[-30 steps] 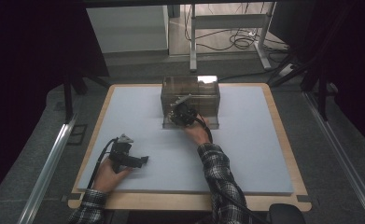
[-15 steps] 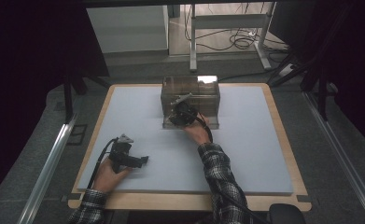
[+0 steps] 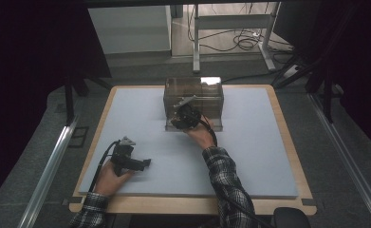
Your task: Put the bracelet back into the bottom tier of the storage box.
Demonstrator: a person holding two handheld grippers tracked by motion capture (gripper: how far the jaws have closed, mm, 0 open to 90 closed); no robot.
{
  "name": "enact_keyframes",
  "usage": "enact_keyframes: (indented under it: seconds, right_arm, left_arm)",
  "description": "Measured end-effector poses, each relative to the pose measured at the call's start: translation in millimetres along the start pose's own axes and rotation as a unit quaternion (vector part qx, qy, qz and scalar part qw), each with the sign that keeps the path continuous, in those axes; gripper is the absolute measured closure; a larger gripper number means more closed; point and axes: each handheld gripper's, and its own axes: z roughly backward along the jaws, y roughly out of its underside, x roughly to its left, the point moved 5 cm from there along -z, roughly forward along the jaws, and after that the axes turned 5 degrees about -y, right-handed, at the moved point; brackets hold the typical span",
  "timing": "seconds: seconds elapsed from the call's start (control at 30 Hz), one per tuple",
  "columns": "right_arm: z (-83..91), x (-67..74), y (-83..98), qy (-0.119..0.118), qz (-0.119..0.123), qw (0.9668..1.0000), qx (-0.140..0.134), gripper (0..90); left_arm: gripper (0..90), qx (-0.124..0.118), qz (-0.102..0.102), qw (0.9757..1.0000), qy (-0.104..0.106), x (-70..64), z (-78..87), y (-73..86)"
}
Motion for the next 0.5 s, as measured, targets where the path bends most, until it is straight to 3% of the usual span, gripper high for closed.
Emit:
enact_keyframes:
  seconds: [0.5]
  right_arm:
    - [12.2, 3.8, 0.5, 0.001, 0.002, 1.0000, -0.008, 56.7]
  left_arm:
    - [0.0, 0.000, 0.001, 1.0000, 0.000, -0.2, 0.0, -0.1]
